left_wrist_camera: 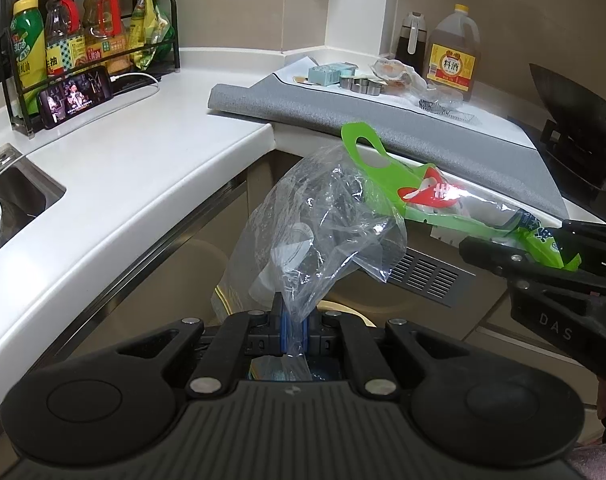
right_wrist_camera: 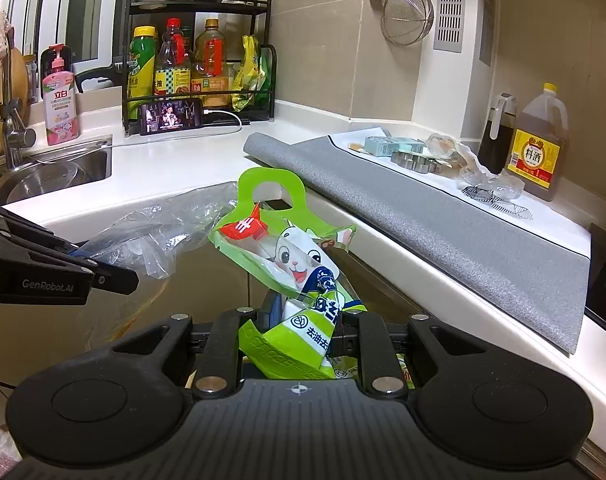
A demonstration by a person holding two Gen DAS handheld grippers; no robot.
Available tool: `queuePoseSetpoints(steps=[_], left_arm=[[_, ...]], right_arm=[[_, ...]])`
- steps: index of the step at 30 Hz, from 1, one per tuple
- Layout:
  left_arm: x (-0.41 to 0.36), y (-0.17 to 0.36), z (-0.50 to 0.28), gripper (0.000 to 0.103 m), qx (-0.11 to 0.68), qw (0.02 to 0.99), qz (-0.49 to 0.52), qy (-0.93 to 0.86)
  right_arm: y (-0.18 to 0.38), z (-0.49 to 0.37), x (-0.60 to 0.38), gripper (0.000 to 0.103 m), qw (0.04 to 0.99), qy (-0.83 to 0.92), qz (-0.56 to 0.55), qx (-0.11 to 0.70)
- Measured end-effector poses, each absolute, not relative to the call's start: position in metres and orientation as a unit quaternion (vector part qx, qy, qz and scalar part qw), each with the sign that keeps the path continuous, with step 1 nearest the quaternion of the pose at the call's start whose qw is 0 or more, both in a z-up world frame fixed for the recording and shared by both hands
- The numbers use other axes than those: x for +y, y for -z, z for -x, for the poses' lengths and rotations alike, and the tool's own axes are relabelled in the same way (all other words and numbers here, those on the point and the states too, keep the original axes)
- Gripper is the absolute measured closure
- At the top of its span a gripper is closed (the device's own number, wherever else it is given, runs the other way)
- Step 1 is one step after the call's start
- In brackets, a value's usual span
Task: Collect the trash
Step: 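Carry the plastic bag and snack bag down toward the bin with both grippers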
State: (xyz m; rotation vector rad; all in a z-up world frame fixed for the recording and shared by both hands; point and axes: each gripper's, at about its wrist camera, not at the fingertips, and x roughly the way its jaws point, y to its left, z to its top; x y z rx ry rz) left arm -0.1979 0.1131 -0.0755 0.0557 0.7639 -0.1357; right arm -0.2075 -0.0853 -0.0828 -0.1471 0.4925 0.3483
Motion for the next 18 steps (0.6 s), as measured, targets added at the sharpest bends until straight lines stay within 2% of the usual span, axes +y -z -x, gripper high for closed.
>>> queuePoseSetpoints(steps=[18], left_arm=[[0.1105,0.0811,0.1939,0.096,0.385,0.92,-0.03,0.071]], right_arm=[[0.0898,0.2037,-0.0842,0.081,0.947,-0.179,0.068,0.259]])
